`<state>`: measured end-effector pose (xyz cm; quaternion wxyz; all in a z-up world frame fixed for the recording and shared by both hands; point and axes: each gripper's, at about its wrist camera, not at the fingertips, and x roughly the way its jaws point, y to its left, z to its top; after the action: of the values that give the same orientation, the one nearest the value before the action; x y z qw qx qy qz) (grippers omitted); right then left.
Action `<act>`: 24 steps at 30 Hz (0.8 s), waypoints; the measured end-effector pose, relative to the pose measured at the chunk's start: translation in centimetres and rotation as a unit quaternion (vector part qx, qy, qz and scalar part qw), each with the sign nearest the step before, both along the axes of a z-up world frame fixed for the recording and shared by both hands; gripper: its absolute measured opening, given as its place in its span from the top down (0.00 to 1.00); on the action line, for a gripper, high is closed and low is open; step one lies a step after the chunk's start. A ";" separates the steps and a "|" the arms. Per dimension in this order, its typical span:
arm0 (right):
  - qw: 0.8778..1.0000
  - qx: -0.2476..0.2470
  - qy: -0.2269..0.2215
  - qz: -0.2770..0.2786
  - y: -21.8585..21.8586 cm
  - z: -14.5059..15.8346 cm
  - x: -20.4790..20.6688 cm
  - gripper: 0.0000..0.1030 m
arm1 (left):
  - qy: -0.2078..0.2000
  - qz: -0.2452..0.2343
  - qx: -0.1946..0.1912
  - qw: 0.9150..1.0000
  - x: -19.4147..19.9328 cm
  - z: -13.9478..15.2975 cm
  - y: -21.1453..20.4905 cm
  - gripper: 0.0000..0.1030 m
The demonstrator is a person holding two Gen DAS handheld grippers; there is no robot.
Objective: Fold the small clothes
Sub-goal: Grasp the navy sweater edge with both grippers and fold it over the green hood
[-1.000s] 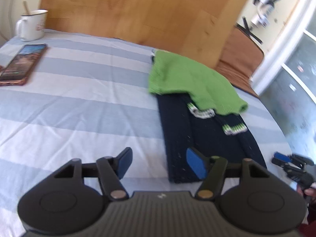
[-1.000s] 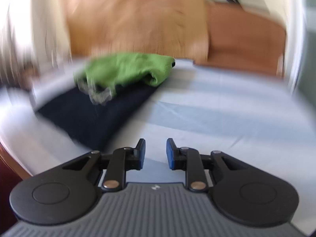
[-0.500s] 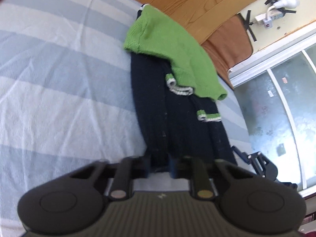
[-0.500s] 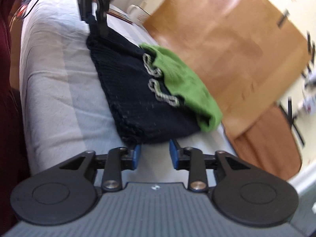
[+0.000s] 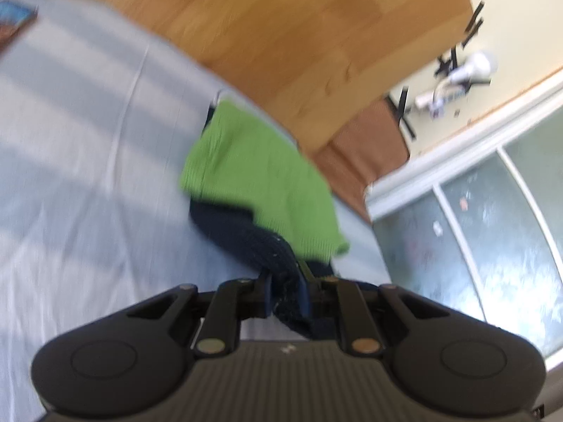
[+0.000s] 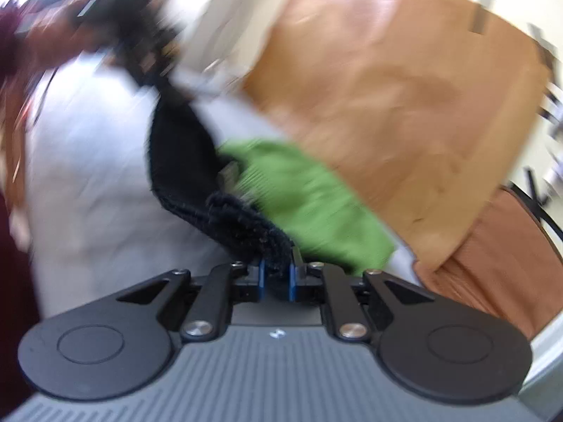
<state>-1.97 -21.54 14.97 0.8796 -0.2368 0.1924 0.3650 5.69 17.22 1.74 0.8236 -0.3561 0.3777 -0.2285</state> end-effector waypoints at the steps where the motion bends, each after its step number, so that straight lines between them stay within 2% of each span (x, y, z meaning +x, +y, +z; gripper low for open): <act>1: 1.000 0.016 0.006 -0.014 -0.1 0.5 1.2 0.86 | -0.005 0.008 0.000 1.000 0.9 0.7 0.1 0.87; 5: 0.994 0.066 0.053 -0.067 0.4 2.0 7.6 0.86 | -0.015 0.029 0.006 0.999 6.0 2.8 -0.2 0.88; 8: 0.982 0.090 0.122 -0.115 1.0 1.1 13.3 0.86 | -0.001 0.047 0.028 0.999 11.1 3.0 -1.1 0.88; 12: 0.951 0.108 0.225 -0.183 1.3 -3.6 20.2 0.85 | 0.060 0.080 0.059 0.993 17.8 -0.5 -2.5 0.83; 14: 0.932 0.123 0.260 -0.218 1.0 -6.4 21.7 0.69 | 0.091 0.089 0.061 0.990 19.6 -3.0 -2.5 0.83; 15: 0.928 0.143 0.255 -0.230 0.6 -6.8 21.4 0.65 | 0.093 0.094 0.044 0.990 19.4 -3.6 -2.0 0.82; 16: 0.926 0.151 0.252 -0.239 0.3 -6.7 21.0 0.54 | 0.091 0.096 0.032 0.991 19.1 -3.6 -1.6 0.82; 17: 0.926 0.153 0.247 -0.243 0.1 -6.5 20.5 0.49 | 0.082 0.095 0.026 0.992 18.7 -3.2 -1.2 0.76; 18: 0.927 0.155 0.240 -0.243 -0.2 -6.2 19.9 0.48 | 0.071 0.104 0.026 0.992 18.1 -2.7 -0.7 0.58; 19: 0.928 0.155 0.236 -0.244 -0.5 -6.0 19.7 0.47 | 0.060 0.131 0.035 0.989 17.1 -2.0 -0.1 0.46; 20: 0.928 0.156 0.230 -0.248 -0.7 -5.7 19.2 0.46 | 0.044 0.159 0.044 0.985 16.0 -1.3 0.4 0.41; 22: 0.929 0.166 0.208 -0.259 -1.1 -4.6 18.3 0.46 | 0.005 0.172 0.052 0.984 14.0 0.3 0.4 0.43; 24: 0.930 0.177 0.177 -0.269 -1.1 -3.8 17.7 0.46 | -0.029 0.160 0.059 0.985 12.0 1.5 -0.7 0.43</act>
<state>15.75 -22.68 11.16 0.9241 0.0519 0.3336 0.1792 17.70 16.53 3.25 0.8798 -0.3556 0.3046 -0.0817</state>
